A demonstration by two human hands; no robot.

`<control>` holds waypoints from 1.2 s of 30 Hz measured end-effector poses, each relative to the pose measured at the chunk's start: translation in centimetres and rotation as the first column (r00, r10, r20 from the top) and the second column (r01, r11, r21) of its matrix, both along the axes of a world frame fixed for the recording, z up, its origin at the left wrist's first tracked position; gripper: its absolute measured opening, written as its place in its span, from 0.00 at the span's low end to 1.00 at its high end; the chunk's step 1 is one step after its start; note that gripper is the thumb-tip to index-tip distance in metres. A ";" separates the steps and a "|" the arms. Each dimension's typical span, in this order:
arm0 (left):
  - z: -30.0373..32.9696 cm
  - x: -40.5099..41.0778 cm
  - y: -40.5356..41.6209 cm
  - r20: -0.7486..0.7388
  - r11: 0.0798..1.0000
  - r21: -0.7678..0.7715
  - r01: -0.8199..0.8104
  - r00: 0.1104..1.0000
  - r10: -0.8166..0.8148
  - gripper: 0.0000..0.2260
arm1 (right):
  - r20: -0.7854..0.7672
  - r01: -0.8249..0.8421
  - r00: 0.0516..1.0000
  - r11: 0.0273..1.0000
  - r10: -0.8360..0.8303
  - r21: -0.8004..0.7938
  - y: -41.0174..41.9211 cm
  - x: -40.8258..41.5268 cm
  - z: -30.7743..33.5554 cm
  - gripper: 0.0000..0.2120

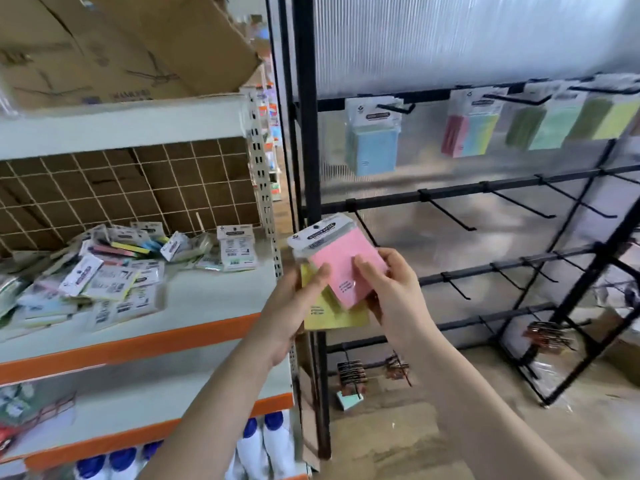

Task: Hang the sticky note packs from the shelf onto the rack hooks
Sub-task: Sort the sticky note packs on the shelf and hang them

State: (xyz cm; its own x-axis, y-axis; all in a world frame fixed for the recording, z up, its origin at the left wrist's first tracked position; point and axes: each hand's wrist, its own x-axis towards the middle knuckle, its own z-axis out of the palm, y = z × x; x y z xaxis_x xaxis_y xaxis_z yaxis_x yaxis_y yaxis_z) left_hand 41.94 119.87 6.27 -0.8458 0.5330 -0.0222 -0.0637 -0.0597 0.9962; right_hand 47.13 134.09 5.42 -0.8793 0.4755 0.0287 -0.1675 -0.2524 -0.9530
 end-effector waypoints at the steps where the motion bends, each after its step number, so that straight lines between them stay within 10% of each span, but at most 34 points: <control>1: 0.1 0.7 1.5 -0.033 1.000 0.002 -0.030 0.999 0.030 0.20 | -0.017 0.022 1.000 1.000 -0.022 0.019 1.0 1.0 0.3 0.13; 14: 1.7 3.8 18.4 -0.332 0.953 -0.110 0.284 0.893 -0.304 0.24 | 0.170 0.240 0.935 0.908 -0.312 0.344 17.7 7.9 5.0 0.14; 17: 1.7 3.2 22.5 -0.337 0.938 -0.091 0.334 0.876 -0.345 0.35 | 0.119 0.349 0.908 0.883 -0.401 0.313 20.9 8.4 5.3 0.10; 25: 2.0 0.8 33.7 -0.188 0.947 0.049 0.316 0.934 -0.302 0.18 | 0.030 0.576 0.797 0.774 -0.603 0.263 31.1 9.9 6.0 0.08; 36: 4.0 -0.9 47.4 -0.211 0.852 0.090 0.516 0.846 -0.490 0.20 | 0.052 0.499 0.813 0.740 -0.580 0.451 41.8 8.7 7.4 0.08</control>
State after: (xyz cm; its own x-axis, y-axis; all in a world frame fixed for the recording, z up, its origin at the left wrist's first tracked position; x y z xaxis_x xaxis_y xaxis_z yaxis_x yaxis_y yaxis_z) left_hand 41.04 167.25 10.29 -0.4435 0.8725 0.2049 0.0506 -0.2039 0.9777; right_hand 55.85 175.90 12.79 -0.4858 0.8523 0.1938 0.0239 0.2345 -0.9718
